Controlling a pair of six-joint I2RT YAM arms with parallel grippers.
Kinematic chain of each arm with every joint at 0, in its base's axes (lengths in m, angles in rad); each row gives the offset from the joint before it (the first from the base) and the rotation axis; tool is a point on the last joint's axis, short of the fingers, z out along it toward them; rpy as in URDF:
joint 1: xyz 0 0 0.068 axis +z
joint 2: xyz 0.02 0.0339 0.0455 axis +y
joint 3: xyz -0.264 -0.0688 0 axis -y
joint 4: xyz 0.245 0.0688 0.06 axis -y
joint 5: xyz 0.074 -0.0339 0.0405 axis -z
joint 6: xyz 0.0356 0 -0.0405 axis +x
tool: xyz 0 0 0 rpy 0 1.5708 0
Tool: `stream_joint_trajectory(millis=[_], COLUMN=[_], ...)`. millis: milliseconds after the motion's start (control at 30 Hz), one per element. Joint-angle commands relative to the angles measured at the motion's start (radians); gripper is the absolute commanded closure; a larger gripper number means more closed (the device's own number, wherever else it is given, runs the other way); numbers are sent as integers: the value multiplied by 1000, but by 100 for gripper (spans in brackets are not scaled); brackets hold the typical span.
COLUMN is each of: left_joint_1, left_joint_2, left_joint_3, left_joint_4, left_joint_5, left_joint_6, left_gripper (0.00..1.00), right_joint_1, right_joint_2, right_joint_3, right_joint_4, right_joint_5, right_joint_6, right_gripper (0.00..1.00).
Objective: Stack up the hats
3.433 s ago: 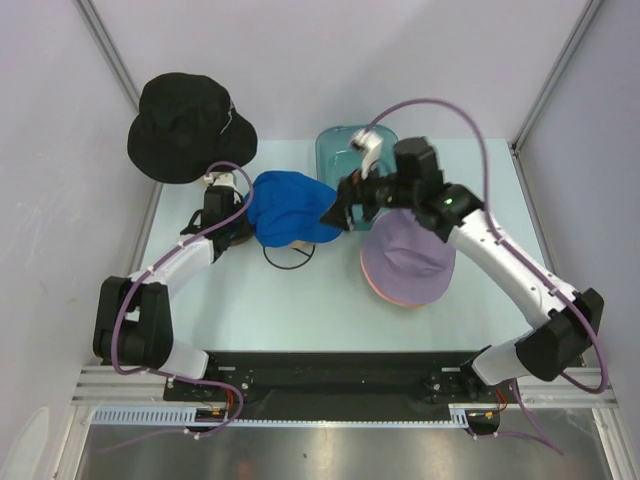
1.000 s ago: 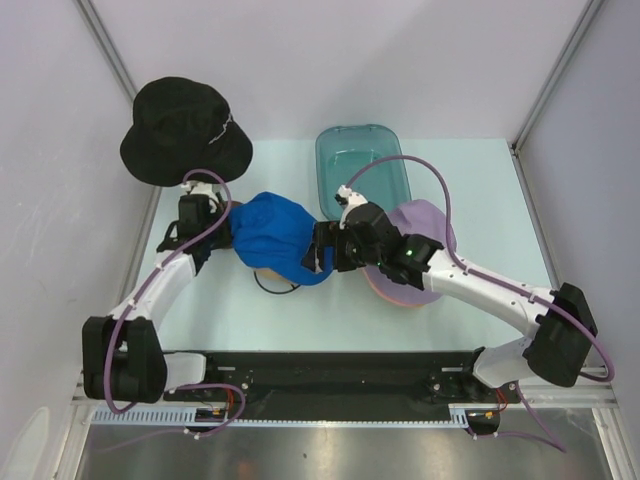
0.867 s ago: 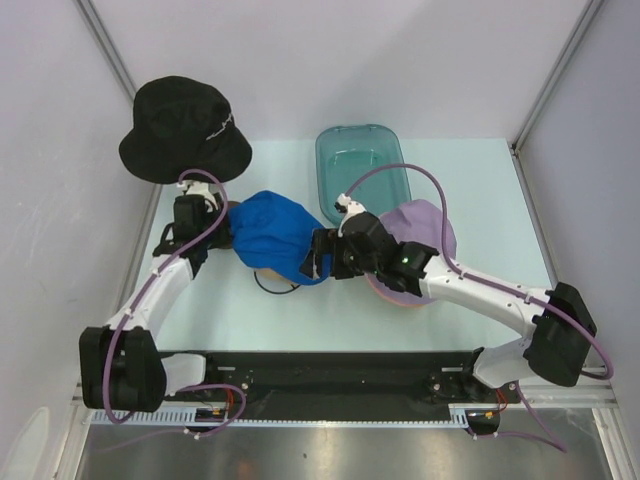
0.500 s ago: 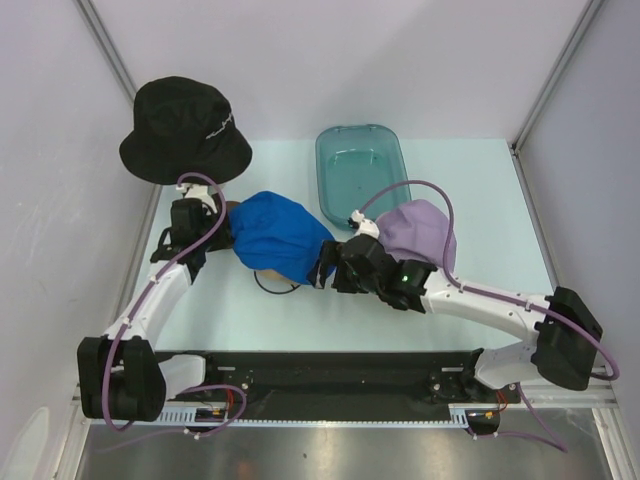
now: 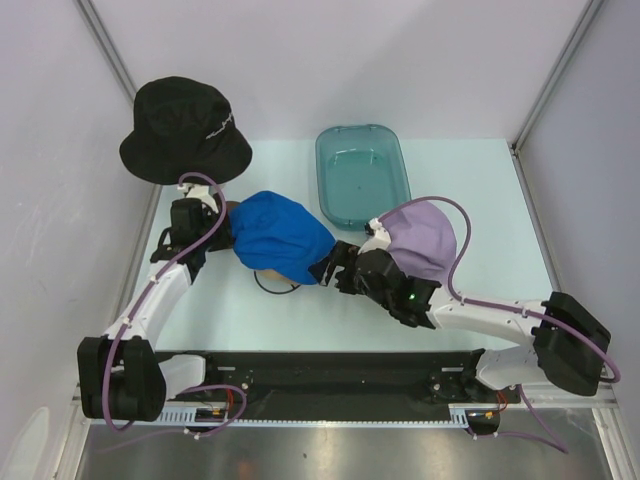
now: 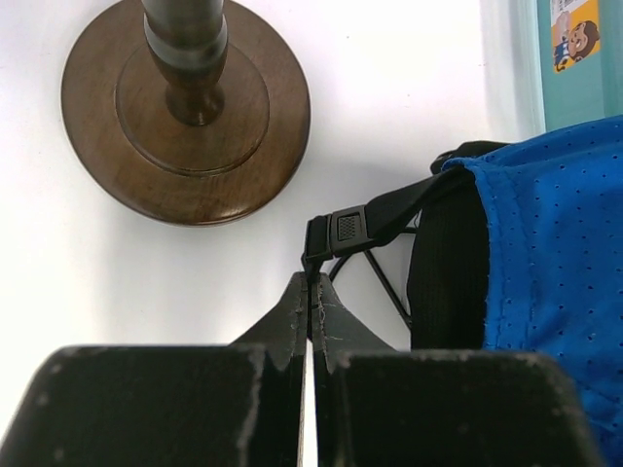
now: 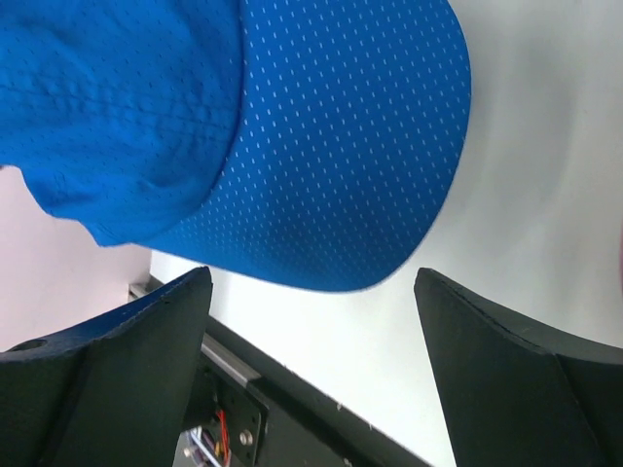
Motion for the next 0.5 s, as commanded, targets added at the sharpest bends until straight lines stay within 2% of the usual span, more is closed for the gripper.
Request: stream_joint_trajectory(millis=[0, 233, 467], left_joint_1=[10, 10, 10], left_joint_2=[-20, -22, -19], left_joint_3=[-7, 4, 7], left_joint_4=[36, 38, 39], left_joint_5=[32, 33, 42], left_joint_6=[-9, -11, -14], left_gripper=[100, 100, 100], right_joint_1=[0, -2, 18], right_joint_2=[37, 69, 94], right_joint_3=[-20, -4, 23], right_joint_4=[222, 201, 130], right_joint_5=[72, 52, 67], right_joint_6=[-1, 4, 18], right_gripper=[10, 13, 34])
